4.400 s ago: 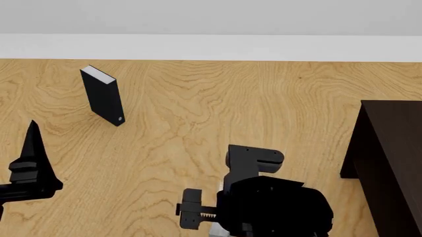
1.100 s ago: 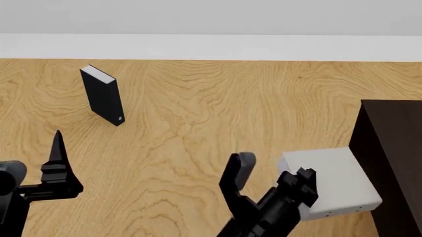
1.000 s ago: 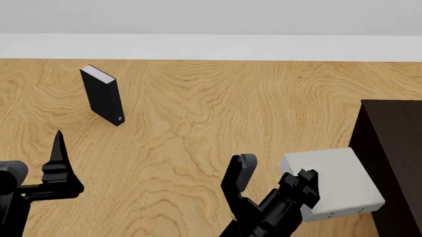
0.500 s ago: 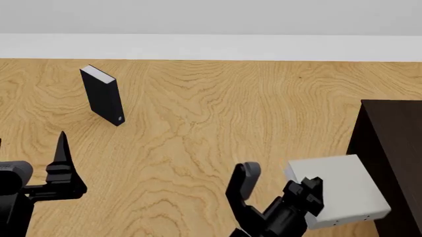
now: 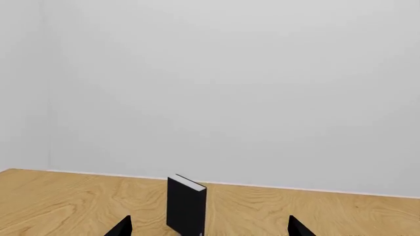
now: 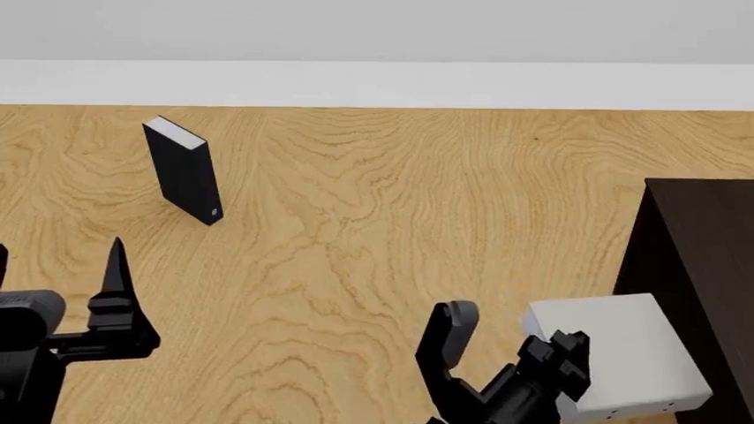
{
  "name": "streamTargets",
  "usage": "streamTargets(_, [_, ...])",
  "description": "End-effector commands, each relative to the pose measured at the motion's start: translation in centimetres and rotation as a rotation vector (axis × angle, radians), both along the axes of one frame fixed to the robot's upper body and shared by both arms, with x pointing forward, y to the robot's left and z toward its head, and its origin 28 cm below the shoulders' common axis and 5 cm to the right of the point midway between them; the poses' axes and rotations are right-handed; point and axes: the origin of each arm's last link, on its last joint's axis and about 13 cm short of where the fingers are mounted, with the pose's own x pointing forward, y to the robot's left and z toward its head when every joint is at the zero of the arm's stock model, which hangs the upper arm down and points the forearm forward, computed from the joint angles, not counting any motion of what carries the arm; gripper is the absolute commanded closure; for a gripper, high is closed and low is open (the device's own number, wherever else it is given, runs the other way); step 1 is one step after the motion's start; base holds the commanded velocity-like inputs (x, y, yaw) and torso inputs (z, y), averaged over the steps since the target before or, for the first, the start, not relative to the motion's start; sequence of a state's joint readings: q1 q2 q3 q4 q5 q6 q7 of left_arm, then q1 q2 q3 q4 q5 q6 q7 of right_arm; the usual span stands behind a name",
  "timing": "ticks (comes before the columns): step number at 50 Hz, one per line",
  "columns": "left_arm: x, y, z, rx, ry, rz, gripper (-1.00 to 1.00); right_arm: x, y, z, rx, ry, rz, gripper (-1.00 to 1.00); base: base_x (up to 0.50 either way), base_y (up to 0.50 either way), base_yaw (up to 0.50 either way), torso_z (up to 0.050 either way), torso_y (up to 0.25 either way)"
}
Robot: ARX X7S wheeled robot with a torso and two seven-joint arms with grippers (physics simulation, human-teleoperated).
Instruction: Pick up the book on the right and place it on the cabinet shelf.
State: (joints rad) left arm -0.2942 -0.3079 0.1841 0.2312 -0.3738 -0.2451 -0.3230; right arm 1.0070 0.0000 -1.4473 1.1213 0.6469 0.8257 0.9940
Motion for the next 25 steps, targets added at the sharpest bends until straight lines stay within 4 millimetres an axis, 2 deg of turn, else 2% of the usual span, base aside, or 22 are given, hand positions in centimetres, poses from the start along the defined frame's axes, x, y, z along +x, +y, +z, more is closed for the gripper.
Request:
streamTargets(1, [0.0,-0.1,-0.1,0.002,0.002,-0.002,-1.0,0.1,-1.1,0.2,-0.139,-0.018,0.016,1.0,0.0,0.0,0.0,0.0,0.0])
streamTargets(25, [0.0,-0.2,-0.1,0.006,0.002,-0.003,-1.0,-0.4,-2.5,-0.7,-0.135,0.015,-0.045,1.0,0.0,0.0,0.0,0.0,0.001])
